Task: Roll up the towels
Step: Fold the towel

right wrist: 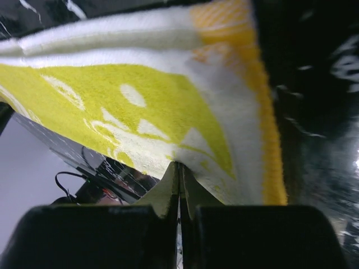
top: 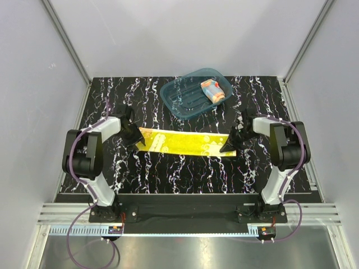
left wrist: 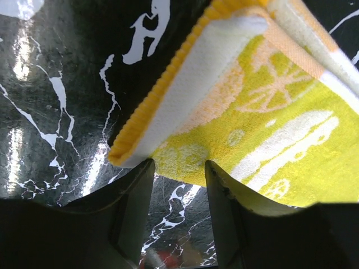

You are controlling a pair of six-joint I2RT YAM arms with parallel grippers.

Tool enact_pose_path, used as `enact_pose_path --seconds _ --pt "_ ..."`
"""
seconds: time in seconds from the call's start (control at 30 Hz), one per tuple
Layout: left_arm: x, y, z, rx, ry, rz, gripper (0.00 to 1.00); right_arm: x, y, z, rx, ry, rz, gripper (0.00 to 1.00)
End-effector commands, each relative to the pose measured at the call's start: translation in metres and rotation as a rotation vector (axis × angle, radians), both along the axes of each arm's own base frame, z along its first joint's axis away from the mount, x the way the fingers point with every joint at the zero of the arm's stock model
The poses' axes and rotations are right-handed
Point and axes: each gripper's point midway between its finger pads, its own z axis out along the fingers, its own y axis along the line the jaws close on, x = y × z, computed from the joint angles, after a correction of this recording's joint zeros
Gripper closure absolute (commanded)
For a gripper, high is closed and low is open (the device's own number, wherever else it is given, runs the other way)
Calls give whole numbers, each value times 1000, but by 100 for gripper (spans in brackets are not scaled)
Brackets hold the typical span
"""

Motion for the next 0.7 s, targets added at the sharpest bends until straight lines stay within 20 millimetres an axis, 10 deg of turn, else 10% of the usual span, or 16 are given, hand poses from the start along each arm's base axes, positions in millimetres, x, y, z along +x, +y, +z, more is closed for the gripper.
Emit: enact_pose_path --seconds 0.0,0.67 --pt "-3 20 -17 61 10 55 51 6 -23 -6 -85 -1 -57 100" --pt "-32 21 -19 18 15 106 51 -4 -121 20 -642 -30 -166 88"
